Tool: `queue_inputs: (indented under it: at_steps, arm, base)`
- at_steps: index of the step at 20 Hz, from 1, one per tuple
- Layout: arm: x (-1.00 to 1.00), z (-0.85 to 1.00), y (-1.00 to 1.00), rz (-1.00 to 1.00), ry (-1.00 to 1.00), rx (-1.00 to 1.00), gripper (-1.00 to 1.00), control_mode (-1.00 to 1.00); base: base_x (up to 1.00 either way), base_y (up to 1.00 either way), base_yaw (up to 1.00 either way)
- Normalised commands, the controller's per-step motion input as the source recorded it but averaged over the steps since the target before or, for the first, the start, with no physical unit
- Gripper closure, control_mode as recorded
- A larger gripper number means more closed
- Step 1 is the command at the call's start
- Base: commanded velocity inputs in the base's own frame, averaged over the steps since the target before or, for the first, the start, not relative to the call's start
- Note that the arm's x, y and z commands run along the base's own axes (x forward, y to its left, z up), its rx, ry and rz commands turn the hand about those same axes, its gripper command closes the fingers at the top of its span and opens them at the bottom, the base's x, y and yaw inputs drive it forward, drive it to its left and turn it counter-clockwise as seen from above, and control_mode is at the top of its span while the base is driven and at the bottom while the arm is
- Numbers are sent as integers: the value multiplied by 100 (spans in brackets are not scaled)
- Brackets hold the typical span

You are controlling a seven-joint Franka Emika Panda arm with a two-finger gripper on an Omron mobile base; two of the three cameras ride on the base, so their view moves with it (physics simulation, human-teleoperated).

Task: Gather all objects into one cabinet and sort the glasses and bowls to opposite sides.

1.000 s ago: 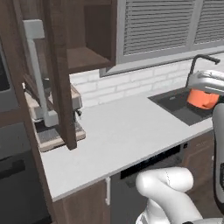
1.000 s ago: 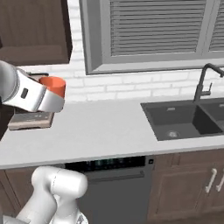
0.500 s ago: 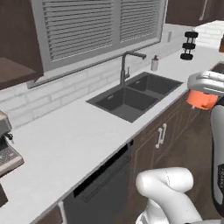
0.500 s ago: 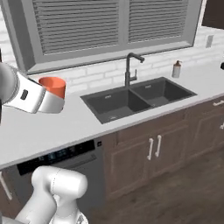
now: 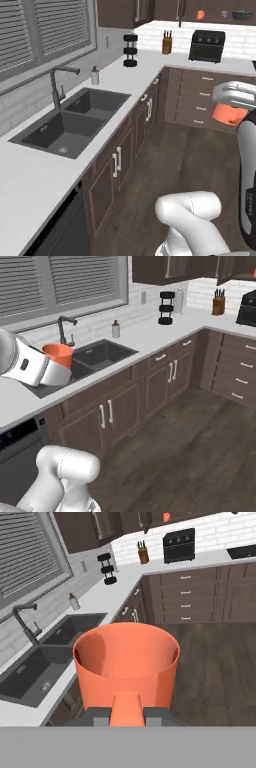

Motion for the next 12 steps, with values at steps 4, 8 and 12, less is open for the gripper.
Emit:
queue_inputs:
  at_steps: [4,8,12]
  arm:
    - [0,0,0,0,0,0,100,100]
    - [0,0,0,0,0,0,100,100]
    - [0,0,0,0,0,0,100,100]
  base:
    - [55,-71,-46]
    - [88,-37,-34]
    - [100,-26,-22]
